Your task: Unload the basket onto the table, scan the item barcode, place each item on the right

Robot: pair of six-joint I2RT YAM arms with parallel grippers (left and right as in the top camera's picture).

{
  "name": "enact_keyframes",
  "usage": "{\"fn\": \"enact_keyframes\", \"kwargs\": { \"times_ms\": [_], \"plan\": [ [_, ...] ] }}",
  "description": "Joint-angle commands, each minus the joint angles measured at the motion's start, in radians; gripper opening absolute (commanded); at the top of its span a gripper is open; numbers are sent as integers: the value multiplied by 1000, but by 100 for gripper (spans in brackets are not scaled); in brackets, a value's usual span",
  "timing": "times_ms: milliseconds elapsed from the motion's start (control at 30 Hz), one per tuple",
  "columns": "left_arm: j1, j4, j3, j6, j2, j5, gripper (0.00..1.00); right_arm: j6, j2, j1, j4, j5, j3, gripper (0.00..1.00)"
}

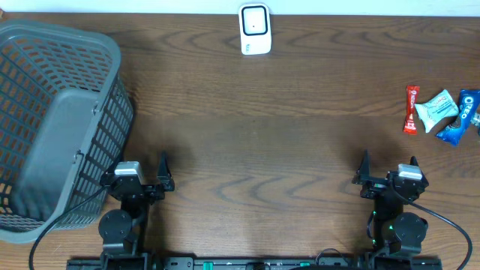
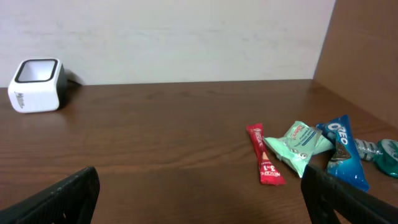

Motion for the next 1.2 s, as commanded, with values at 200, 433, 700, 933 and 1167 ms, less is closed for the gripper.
{"fn": "enact_keyframes", "kwargs": {
  "times_ms": [200, 433, 700, 933, 1167],
  "plan": [
    [-32, -43, -13, 24, -13, -9, 98, -11, -6, 10, -4, 2, -2, 99],
    [-36, -42, -13, 23, -13, -9, 98, -11, -6, 10, -4, 2, -2, 99],
    [-35, -42, -13, 23, -10, -9, 98, -11, -6, 10, -4, 2, -2, 99],
    [-35, -42, -13, 24, -10, -9, 98, -11, -6, 10, -4, 2, -2, 99],
    [-35, -42, -13, 24, -10, -9, 98, -11, -6, 10, -4, 2, -2, 99]
  ]
}}
